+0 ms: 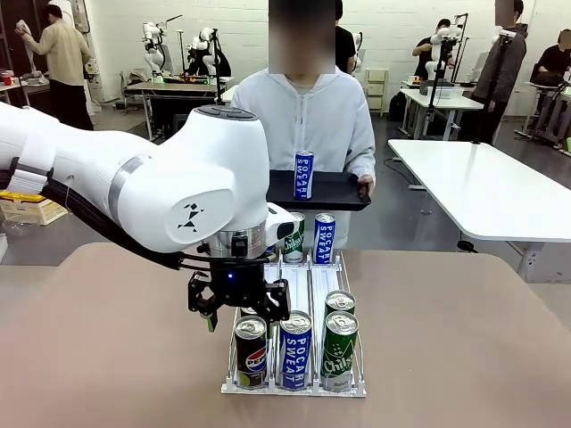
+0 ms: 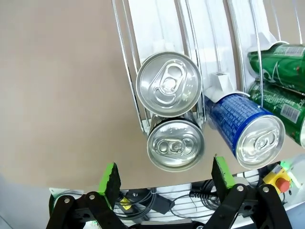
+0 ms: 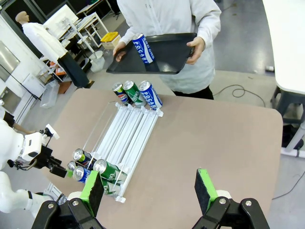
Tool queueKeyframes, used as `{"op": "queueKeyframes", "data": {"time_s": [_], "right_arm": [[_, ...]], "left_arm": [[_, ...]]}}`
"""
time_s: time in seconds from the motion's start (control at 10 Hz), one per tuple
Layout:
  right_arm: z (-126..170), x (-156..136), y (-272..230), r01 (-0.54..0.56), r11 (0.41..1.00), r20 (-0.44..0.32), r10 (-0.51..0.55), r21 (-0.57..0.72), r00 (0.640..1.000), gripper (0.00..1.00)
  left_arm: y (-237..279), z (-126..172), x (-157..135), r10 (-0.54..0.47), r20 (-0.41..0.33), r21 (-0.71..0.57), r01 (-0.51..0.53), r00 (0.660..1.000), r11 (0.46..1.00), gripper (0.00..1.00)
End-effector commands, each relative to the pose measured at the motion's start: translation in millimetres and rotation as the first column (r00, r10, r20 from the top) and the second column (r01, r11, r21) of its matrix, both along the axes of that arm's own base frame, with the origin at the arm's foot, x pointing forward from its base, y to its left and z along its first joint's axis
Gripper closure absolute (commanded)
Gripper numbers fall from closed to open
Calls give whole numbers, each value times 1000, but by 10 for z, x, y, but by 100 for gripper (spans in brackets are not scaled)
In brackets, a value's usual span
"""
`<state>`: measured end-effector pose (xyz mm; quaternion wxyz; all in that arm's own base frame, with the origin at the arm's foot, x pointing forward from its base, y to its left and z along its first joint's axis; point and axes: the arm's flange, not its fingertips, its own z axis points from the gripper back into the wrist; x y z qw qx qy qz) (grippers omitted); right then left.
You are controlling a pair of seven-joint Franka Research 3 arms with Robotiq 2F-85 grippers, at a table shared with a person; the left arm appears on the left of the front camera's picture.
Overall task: Retrieve and hand over the desired beverage to the person.
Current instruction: Pick up another can of the same type that the person held from the Automatic Can Dispenser.
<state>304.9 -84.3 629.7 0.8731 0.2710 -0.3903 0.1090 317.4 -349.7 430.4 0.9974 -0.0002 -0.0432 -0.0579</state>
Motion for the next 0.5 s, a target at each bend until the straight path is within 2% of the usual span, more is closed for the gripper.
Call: {"op": "queueKeyframes", "data": {"time_s": [0.0,0.4], "right_arm": [[-14,28,0,-22,1000,7,22,22,1000,0],[-14,28,0,-22,1000,7,22,22,1000,0]], "left_arm": [[-34,-18,49,37,35,-7,-37,999,999,0],[-13,-55,114,57,23,-10,-56,998,998,0]]}}
